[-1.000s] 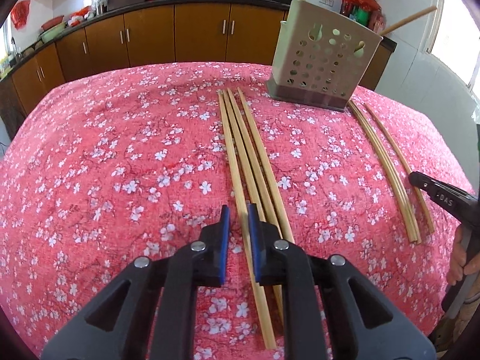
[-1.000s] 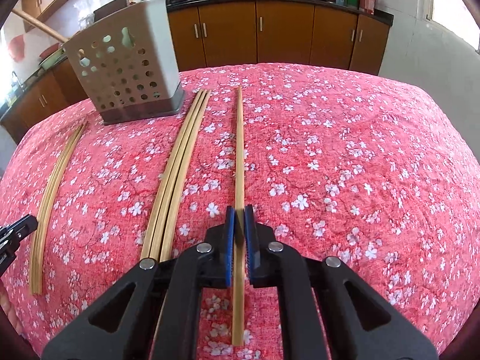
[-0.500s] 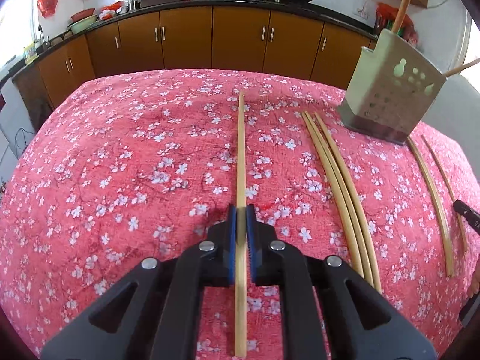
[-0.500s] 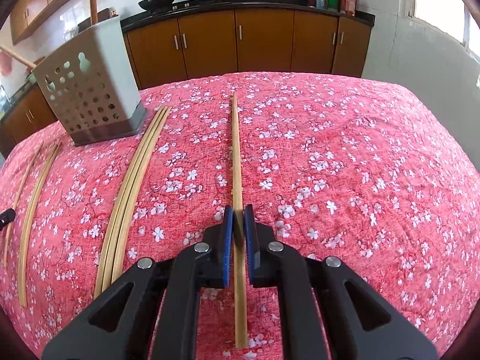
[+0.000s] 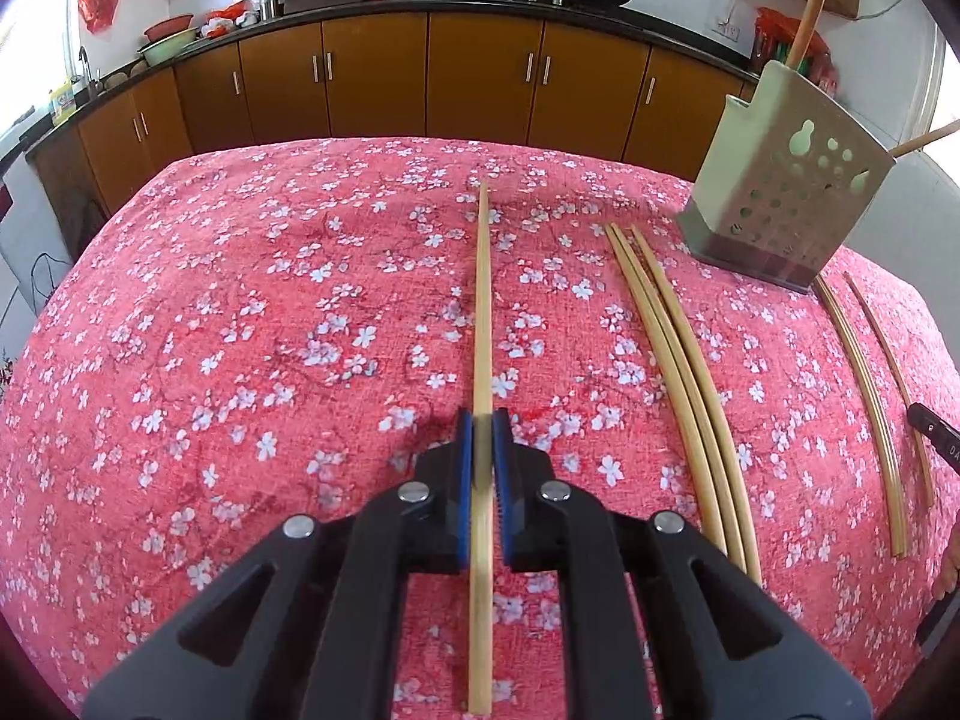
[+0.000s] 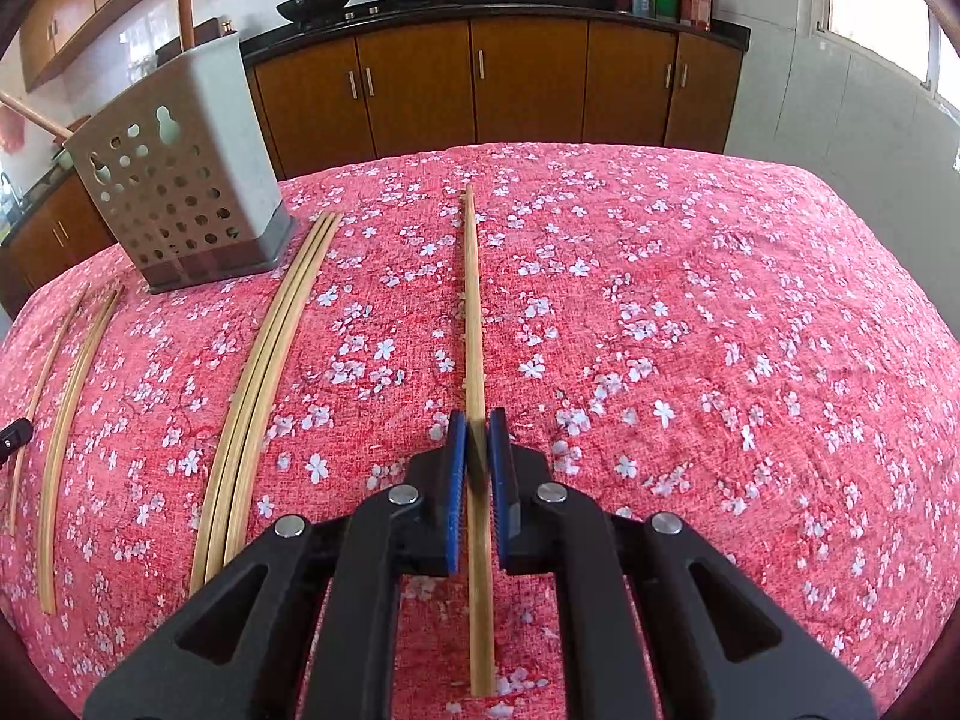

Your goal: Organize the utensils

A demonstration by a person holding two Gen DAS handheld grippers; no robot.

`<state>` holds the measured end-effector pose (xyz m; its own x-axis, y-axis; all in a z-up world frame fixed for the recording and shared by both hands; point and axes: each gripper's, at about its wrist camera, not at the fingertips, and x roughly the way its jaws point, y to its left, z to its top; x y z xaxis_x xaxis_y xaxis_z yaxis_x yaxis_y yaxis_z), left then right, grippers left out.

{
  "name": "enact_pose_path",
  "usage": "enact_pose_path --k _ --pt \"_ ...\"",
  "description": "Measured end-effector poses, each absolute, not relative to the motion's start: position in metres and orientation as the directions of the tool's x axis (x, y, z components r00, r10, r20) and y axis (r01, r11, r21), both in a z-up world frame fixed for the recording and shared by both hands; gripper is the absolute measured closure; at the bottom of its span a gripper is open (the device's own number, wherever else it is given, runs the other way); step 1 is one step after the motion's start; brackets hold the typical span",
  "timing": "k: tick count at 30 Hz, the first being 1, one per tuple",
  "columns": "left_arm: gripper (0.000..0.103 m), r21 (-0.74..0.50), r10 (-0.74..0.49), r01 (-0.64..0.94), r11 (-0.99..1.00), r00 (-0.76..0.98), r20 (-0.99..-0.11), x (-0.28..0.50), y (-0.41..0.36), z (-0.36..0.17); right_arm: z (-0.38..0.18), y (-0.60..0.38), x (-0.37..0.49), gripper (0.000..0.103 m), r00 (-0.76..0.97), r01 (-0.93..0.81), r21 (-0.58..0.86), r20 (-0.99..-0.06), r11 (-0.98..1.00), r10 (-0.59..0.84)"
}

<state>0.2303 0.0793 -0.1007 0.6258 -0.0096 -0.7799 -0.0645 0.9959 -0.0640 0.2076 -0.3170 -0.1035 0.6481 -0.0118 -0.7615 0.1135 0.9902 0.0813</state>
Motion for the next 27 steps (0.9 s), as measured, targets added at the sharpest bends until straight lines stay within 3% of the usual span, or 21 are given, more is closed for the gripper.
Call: enact_pose_path --k 27 --pt "0.092 -0.081 -0.020 -0.068 0.994 0.628 -0.778 0.2290 0.0786 -0.0999 -0.1027 -0.3169 0.2063 0.095 0.651 0.123 0.102 -0.759 0.987 -0.003"
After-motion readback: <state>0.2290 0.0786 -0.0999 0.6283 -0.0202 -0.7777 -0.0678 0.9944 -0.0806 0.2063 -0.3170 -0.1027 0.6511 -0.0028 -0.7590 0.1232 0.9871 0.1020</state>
